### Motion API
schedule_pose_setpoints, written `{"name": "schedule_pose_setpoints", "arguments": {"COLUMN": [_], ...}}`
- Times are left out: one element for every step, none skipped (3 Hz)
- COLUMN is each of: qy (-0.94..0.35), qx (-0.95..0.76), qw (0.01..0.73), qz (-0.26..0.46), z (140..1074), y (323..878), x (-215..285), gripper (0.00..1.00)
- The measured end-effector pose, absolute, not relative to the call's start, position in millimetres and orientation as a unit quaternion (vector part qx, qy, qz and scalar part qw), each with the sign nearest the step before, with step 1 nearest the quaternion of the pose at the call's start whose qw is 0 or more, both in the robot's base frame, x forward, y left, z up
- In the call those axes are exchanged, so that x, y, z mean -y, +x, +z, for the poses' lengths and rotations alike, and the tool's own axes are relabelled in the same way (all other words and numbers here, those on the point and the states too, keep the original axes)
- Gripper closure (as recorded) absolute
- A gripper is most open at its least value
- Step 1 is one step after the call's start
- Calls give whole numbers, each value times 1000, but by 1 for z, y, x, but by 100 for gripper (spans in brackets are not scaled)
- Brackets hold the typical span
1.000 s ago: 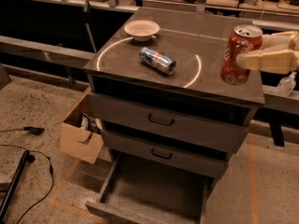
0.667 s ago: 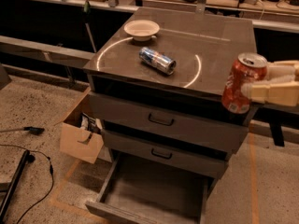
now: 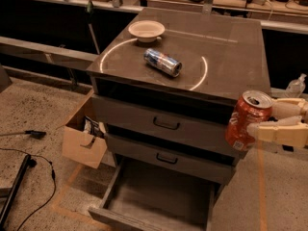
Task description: Place coke can into bottom drawer
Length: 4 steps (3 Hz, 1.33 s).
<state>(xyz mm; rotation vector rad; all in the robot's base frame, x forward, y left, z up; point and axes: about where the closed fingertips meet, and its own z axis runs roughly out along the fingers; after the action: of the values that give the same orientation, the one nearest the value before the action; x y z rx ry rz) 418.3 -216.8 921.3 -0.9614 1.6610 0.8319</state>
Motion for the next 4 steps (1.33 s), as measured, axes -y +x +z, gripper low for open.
{"name": "schedule_pose_setpoints", "arguments": {"qy": [-394, -378, -379, -395], "qx": [-689, -693, -679, -669], "qw": [505, 530, 549, 548], "qz": [339, 310, 305, 308], "z": [914, 865, 817, 767], "y": [416, 413, 415, 415], "x": [213, 201, 180, 149], "gripper": [100, 100, 100, 100]}}
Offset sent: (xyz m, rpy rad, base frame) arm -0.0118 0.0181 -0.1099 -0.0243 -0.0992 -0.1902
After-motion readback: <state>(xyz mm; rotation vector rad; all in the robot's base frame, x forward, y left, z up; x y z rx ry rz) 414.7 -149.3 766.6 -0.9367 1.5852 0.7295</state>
